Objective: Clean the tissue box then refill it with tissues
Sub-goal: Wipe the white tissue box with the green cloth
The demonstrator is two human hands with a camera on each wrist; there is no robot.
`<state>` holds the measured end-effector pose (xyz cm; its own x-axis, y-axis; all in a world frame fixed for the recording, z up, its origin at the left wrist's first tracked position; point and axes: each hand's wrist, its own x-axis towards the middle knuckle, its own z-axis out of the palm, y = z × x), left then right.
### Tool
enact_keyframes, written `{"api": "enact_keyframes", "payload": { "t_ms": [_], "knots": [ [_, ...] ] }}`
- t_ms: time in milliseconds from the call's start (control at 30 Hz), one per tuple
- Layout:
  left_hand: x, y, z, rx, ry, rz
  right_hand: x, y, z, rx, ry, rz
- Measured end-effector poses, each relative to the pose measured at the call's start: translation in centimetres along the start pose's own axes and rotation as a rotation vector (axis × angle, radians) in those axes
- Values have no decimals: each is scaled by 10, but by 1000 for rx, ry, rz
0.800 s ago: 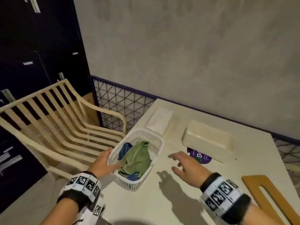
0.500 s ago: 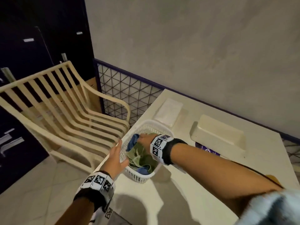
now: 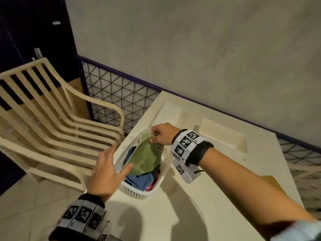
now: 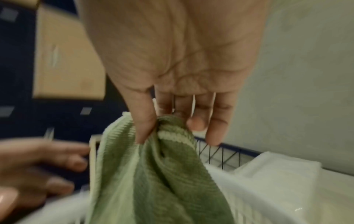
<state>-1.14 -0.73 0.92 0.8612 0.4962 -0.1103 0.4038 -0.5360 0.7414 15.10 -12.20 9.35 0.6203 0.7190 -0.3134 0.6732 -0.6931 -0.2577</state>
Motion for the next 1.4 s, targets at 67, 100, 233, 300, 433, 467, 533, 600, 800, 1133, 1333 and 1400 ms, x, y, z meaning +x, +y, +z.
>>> {"api": "enact_keyframes", "payload": {
  "t_ms": [67, 100, 233, 300, 433, 467, 533, 600, 800, 1133, 1333, 1400],
  "knots": [
    [2, 35, -14, -65, 38, 117, -29, 23, -33, 345, 144, 24],
    [3, 55, -19, -85, 32, 174, -46, 34, -47, 542, 226, 16],
    [17, 134, -7, -107, -138, 351, -121, 71, -90, 1047, 506, -86],
    [26, 169, 13, -52, -200, 464, -157, 89, -105, 1140, 614, -129],
    [28, 234, 46, -139, -490, 623, -218, 141, -115, 1163, 918, -64],
    [24, 248, 55, -214, -594, 623, -229, 162, -111, 1150, 984, 0],
    [15, 273, 80, -322, -736, 567, -246, 203, -95, 958, 1079, 215],
    [10, 289, 116, -380, -775, 493, -259, 233, -66, 733, 1049, 396],
    [6, 310, 212, -425, -901, 399, -251, 258, 23, 1051, 618, 205],
    [96, 261, 242, 757, -523, 489, -217, 327, 62, 1005, 733, 671],
    [146, 248, 271, 1180, -660, 473, -221, 343, 86, 1315, 677, 858],
    [149, 253, 271, 1166, -685, 445, -227, 342, 90, 1290, 626, 865]
  ]
}}
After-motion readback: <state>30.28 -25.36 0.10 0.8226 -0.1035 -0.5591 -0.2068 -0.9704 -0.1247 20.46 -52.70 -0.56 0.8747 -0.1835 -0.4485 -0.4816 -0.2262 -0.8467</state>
